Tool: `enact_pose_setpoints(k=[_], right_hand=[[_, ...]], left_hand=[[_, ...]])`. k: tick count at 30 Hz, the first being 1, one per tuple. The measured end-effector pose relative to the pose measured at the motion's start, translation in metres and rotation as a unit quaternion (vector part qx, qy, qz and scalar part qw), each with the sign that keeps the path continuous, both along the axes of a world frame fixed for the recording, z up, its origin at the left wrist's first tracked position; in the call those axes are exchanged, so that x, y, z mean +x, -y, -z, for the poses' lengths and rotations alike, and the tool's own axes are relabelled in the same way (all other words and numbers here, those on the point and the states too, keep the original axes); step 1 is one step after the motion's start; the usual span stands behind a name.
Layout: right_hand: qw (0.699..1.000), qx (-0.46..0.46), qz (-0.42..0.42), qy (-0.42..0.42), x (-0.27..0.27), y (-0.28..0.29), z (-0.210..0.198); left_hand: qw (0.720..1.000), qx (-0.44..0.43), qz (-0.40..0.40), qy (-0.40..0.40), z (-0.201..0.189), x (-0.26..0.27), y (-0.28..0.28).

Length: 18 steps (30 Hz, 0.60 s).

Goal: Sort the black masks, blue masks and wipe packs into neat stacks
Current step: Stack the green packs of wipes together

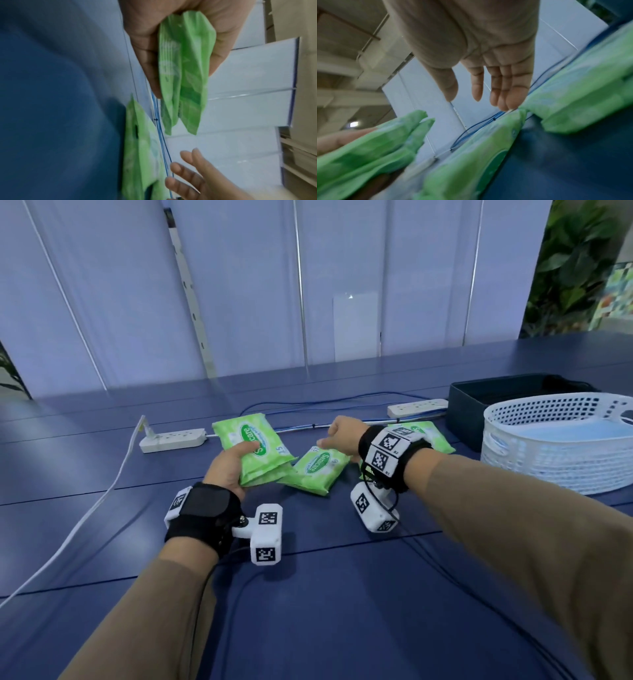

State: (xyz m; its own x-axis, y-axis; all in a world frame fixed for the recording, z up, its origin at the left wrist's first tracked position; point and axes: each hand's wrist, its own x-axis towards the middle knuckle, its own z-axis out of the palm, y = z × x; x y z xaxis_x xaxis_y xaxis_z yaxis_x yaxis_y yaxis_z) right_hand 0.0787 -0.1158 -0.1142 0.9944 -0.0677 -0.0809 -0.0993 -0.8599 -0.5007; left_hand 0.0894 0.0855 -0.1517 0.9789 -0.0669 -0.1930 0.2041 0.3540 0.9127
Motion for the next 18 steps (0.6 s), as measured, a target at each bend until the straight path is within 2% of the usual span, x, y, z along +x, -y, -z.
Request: enact_pose_setpoints(k=[3, 6, 11, 15, 18], right_hand=[[0.988, -0.136, -0.050, -0.047, 0.009, -0.011, 0.001], [0.968, -0.209, -0.089, -0.107, 0.017, -0.023, -0.004], [0.931, -0.319, -0.107, -0.141, 0.030, -0.029, -0.009], [0.922, -0.342, -0.096, -0.151, 0.014, -0.030, -0.012], [0.916, -0.344, -0.129, -0.163, -0.003, -0.025, -0.019]], left_hand=[[0.999, 0.028, 0.009, -0.039, 0.008, 0.001, -0.007], [0.997, 0.059, 0.032, -0.047, 0.009, 0.000, -0.009], [0.996, 0.057, 0.051, -0.042, 0.004, 0.000, -0.012], [0.998, 0.033, 0.042, -0.027, 0.000, 0.002, -0.017], [0.999, 0.017, 0.043, -0.023, -0.003, 0.003, -0.020]])
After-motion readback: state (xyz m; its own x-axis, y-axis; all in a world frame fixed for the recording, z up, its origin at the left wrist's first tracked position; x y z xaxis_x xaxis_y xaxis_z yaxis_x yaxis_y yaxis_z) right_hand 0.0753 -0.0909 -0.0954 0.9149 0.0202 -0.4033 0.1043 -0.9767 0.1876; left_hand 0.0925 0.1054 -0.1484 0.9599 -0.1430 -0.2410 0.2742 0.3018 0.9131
